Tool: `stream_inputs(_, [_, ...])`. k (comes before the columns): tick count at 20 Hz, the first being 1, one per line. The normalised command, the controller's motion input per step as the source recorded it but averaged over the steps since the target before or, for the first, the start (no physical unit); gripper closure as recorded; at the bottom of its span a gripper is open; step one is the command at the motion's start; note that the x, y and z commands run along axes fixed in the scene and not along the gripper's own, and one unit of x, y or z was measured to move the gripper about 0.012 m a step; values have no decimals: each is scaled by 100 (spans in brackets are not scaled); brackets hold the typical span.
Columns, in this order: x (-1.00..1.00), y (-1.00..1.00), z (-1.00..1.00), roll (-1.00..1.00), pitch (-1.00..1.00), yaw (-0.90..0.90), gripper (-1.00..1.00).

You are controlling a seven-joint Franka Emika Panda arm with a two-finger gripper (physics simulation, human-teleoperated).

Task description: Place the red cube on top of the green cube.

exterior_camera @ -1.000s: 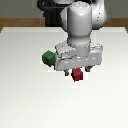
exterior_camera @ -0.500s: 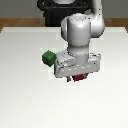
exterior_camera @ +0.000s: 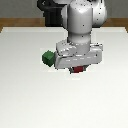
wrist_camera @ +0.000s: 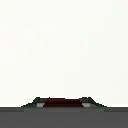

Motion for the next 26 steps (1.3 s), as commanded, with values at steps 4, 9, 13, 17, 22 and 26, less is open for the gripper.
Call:
stream_inputs(4, [0, 0, 100, 0, 0, 0, 100])
stream_inputs(9, [0, -20, 80, 0, 0, 0, 100])
stream_inputs(13, [0, -75, 0, 0, 0, 0, 100])
stream_inputs(17, [0, -100, 0, 0, 0, 0, 100])
stream_inputs(22, [-20, -60, 0, 0, 0, 0, 100])
stream_inputs(26, [-100, 0, 0, 0, 0, 0, 100])
